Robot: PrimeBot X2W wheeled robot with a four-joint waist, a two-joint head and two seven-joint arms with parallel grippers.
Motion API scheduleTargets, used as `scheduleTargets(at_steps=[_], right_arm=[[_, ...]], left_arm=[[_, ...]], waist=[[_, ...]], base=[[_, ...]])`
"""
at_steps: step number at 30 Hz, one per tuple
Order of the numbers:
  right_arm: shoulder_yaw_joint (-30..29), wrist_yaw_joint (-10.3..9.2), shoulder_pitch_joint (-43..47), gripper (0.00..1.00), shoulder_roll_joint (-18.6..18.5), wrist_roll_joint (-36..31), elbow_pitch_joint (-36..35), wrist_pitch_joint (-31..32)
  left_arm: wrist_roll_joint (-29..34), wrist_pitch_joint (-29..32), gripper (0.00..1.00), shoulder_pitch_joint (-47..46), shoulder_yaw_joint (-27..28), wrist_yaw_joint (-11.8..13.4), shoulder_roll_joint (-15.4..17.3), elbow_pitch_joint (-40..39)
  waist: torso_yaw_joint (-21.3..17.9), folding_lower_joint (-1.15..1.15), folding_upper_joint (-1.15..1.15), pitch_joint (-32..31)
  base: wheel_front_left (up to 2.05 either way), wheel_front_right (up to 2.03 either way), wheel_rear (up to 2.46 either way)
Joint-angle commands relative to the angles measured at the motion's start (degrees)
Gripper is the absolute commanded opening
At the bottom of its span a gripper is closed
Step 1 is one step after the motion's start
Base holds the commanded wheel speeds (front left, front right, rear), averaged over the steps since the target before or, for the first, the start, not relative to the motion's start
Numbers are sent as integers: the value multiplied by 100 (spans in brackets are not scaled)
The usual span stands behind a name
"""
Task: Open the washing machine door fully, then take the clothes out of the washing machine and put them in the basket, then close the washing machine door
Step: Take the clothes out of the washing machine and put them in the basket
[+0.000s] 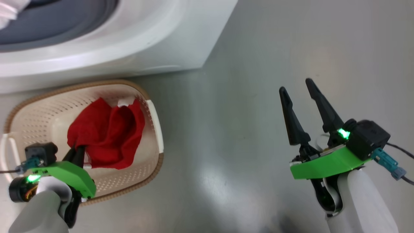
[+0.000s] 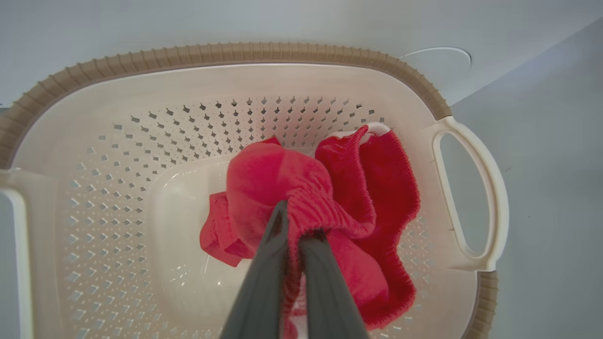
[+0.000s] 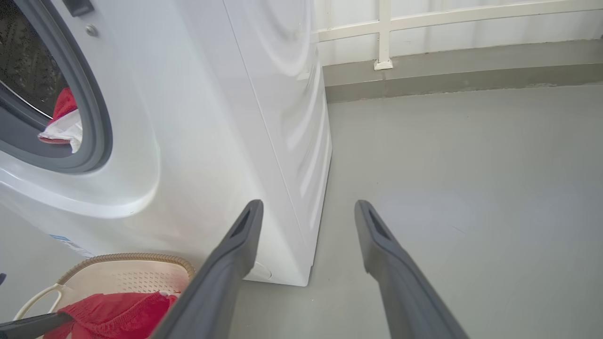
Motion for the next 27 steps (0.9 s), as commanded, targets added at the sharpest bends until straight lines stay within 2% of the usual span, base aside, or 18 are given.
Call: scheduleTargets(at_steps=[1, 6, 10, 11, 27], right_arm=[[168, 9, 3, 100, 43, 45, -163, -27], [196, 9, -84, 100, 43, 47, -191, -27], [212, 9, -102, 100, 43, 39, -167, -27], [209, 9, -103, 100, 43, 36, -158, -27], [170, 9, 0, 100, 43, -54, 33, -27]], left_arm=[[-45, -37, 0, -36, 110, 26, 226, -8], [-365, -37, 0, -308, -237, 26, 328, 392], [-546, -37, 57, -395, -369, 26, 355, 512], [-584, -37, 100, -405, -392, 26, 359, 517], [-872, -37, 100, -238, -265, 26, 361, 232]], waist=[[-132, 0, 0, 218], [-185, 0, 0, 380], [-195, 0, 0, 364], [-192, 0, 0, 352], [-14, 0, 0, -120]], base=[[0, 0, 0], [0, 0, 0], [0, 0, 0], [0, 0, 0], [0, 0, 0]])
